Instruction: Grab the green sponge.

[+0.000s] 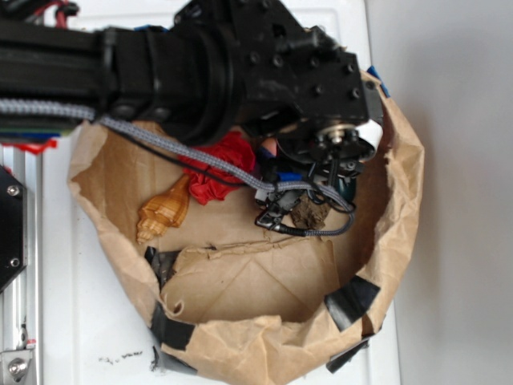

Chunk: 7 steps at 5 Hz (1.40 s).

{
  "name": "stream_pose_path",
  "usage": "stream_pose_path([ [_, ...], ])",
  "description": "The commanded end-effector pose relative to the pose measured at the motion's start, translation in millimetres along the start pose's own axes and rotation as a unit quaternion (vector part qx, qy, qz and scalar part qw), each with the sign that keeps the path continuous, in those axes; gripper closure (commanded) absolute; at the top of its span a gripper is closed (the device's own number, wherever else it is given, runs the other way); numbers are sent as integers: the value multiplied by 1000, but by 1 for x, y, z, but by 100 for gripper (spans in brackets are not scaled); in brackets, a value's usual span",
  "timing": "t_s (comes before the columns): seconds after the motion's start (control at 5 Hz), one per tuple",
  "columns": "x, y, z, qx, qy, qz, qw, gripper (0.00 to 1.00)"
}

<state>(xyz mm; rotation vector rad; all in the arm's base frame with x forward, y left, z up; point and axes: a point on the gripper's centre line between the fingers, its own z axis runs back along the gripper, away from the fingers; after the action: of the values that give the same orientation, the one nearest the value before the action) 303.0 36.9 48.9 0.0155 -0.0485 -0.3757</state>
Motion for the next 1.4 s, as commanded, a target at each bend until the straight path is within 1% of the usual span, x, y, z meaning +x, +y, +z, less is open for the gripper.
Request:
stream_pose_path([
  [0.0,8,0,14,8,-27,-7,1000,100],
  [0.8,3,-5,17,9,-32,-12,999,100],
  [1.0,2,-3,25,3,-34,-7,999,100],
  [1.2,-7,-11,59,-18,-54,0,998,100],
])
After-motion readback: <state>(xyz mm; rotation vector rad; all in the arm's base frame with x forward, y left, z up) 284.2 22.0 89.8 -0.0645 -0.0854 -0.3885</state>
